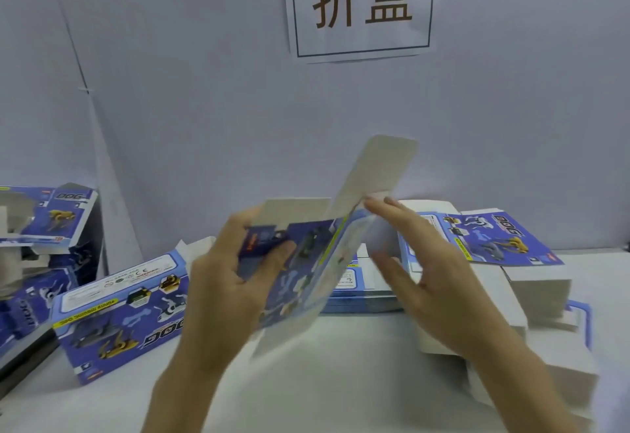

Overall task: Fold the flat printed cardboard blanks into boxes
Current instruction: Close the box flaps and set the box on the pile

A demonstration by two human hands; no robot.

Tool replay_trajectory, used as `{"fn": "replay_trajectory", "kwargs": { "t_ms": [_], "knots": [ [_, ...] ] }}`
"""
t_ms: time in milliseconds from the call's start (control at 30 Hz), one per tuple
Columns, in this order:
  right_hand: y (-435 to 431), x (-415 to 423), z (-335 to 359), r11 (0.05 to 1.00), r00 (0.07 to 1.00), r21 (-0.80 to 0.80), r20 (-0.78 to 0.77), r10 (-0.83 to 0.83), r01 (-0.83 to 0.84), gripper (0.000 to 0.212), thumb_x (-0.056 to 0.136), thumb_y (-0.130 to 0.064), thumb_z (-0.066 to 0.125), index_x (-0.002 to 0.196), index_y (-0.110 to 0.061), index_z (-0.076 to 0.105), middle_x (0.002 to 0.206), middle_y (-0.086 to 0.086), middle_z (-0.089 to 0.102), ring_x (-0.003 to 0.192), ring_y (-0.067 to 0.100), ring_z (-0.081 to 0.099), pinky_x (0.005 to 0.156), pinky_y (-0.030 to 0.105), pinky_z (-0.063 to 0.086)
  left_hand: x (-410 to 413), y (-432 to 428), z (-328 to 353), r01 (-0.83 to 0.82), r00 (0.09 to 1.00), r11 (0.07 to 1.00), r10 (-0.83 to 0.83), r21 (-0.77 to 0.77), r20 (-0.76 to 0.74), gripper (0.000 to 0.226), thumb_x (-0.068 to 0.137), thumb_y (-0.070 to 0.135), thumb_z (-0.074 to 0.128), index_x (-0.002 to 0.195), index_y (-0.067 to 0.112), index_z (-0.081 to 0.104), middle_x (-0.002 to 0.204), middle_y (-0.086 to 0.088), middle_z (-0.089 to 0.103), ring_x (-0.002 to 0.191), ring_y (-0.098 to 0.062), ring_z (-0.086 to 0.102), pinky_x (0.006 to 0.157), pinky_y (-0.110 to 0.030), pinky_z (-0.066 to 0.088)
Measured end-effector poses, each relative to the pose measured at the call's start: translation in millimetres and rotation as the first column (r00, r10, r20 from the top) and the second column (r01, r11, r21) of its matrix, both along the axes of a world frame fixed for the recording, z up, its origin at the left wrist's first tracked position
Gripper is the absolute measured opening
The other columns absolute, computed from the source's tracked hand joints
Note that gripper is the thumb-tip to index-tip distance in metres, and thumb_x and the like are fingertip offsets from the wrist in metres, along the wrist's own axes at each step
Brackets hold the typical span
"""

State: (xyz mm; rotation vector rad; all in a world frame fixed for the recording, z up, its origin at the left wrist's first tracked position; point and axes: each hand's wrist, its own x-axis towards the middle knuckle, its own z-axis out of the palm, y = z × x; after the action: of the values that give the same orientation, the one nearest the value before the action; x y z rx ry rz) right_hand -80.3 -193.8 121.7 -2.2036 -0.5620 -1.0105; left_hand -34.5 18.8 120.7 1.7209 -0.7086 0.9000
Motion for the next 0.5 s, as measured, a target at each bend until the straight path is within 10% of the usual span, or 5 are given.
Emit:
{"fn": "replay_trajectory", "kwargs": {
  "t_ms": [200, 500],
  "knots": [
    [19, 4, -7, 0.972, 0.990, -0.194, 0.074, -0.118, 0.131, 0.065, 0.088, -0.025, 0.055, 0.148, -0.022, 0.032, 0.135, -0.003, 0.056, 0.130, 0.014, 0.037, 0.108, 0.049, 0.040, -16, 11, 18, 0.076, 0.989, 0.993, -0.086, -0.093, -0.117, 0.012, 0.085, 0.039, 0.059, 0.092, 0.029, 0.060, 0.078, 0.015, 0.072, 0.066, -0.006, 0.070, 0.050, -0.017, 0.054],
    [39, 4, -10, 0.961, 0.968, -0.173, 0.170, -0.185, 0.214, 0.059, 0.083, -0.017, 0.061, 0.140, -0.020, 0.044, 0.126, 0.000, 0.035, 0.112, 0.018, 0.040, 0.092, 0.032, 0.044, -15, 11, 17, 0.141, 0.973, 0.981, -0.163, -0.136, -0.163, 0.020, 0.082, 0.035, 0.056, 0.093, 0.018, 0.059, 0.080, 0.014, 0.073, 0.071, -0.006, 0.071, 0.047, -0.015, 0.052]
  ]
}}
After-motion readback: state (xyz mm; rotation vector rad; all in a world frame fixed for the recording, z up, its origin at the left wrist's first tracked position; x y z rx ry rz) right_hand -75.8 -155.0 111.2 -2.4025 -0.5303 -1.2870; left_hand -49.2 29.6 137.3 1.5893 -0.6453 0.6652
